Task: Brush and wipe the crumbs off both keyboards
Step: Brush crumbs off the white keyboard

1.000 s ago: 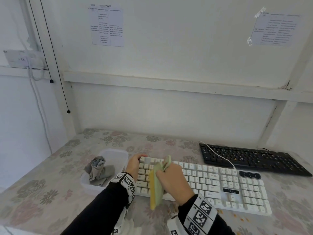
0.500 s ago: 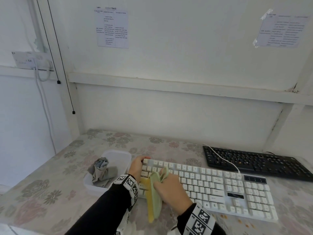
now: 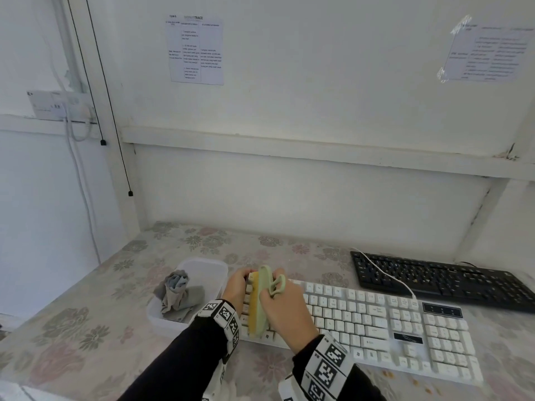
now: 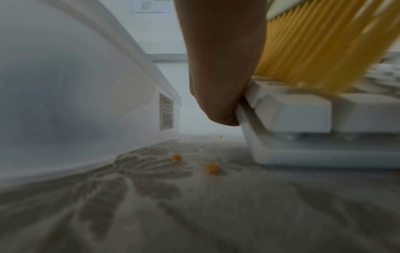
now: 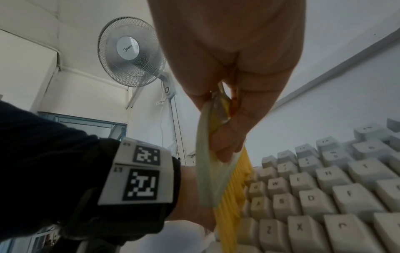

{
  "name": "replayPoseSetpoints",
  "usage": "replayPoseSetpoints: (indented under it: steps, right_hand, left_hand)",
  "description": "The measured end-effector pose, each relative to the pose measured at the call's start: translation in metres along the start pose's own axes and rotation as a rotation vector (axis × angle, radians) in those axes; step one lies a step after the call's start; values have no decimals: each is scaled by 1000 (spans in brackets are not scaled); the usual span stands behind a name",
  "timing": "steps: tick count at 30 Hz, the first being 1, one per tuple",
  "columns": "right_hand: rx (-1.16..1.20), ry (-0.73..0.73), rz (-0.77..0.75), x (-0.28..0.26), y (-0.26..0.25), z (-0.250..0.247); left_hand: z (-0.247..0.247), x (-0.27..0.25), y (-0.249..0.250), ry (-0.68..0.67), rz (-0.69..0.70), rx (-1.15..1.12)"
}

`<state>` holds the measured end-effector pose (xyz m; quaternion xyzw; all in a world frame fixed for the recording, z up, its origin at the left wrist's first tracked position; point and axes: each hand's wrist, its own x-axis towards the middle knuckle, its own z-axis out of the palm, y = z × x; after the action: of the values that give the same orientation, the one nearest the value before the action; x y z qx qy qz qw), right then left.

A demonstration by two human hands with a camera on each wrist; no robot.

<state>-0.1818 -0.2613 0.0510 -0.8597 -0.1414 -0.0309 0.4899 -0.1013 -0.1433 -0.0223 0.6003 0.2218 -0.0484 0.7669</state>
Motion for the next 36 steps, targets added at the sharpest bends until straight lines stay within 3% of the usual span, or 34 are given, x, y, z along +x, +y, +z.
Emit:
replayPoseSetpoints:
  steps: [13,16,20,23,26,31,36]
  right_hand:
    - [-214,-253,-7,-19,6,-8]
    - [-247,-205,-20,-20,7,-14]
    - [-428,-22,-185,-6,2,-26]
    - [-382,5,-259,10,1,-27]
    - [-359,-22,-249,19,5,-26]
    - [-423,-24,-179,21,18,-36]
    - [-513,-40,-86,22,28,-55]
  left_hand:
    - [1,6,-2,-3,22,-71]
    - [0,2,-3,1,34,-43]
    - [0,0,0,-2,89,52]
    - [-1,2,-3,-14,129,62]
    - [-2,3,-5,0,123,26]
    - [1,-3,2,-19,-4,-27]
    - [2,-2,2,35,-4,-48]
